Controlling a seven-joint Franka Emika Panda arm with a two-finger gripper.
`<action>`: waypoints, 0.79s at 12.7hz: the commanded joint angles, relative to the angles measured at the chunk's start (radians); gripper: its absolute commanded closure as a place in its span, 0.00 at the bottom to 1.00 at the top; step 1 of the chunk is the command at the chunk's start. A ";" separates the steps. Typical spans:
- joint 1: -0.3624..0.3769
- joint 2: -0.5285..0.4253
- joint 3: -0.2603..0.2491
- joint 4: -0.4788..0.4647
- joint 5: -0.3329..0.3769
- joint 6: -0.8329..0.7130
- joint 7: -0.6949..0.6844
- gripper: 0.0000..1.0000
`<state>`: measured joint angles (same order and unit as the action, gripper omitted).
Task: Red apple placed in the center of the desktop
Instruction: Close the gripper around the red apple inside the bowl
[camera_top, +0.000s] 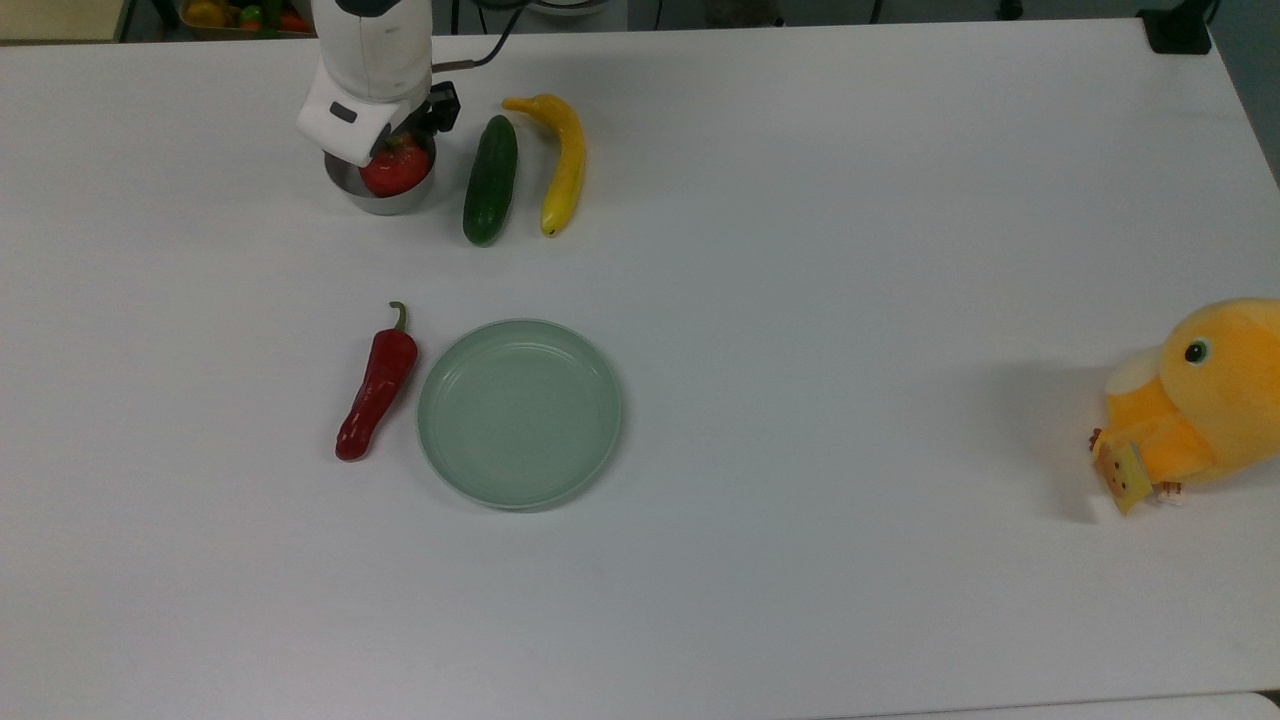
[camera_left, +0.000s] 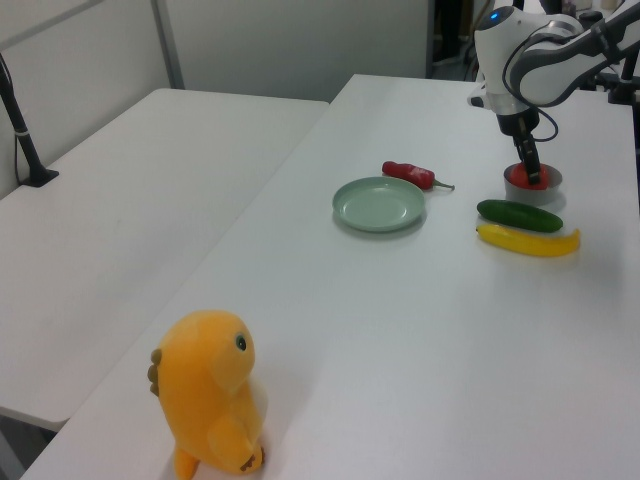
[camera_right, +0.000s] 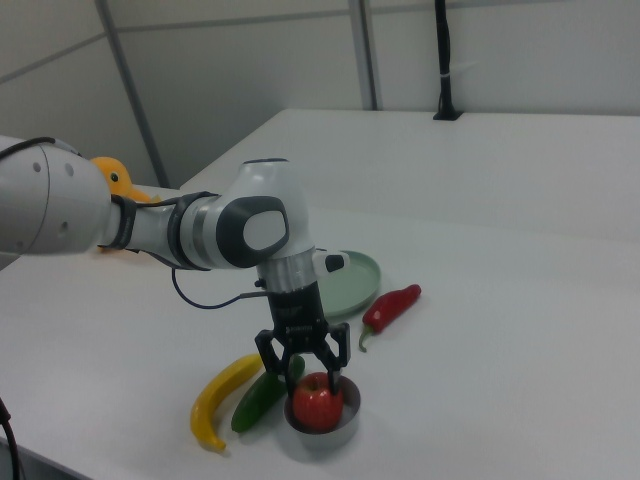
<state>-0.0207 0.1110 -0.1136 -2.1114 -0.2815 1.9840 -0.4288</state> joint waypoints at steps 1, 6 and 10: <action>0.007 -0.008 -0.005 -0.019 -0.015 0.039 -0.015 0.63; 0.013 -0.043 -0.003 -0.022 -0.013 -0.023 -0.016 0.62; 0.015 -0.109 0.000 -0.016 -0.004 -0.073 -0.015 0.62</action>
<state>-0.0194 0.0708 -0.1114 -2.1114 -0.2821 1.9589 -0.4289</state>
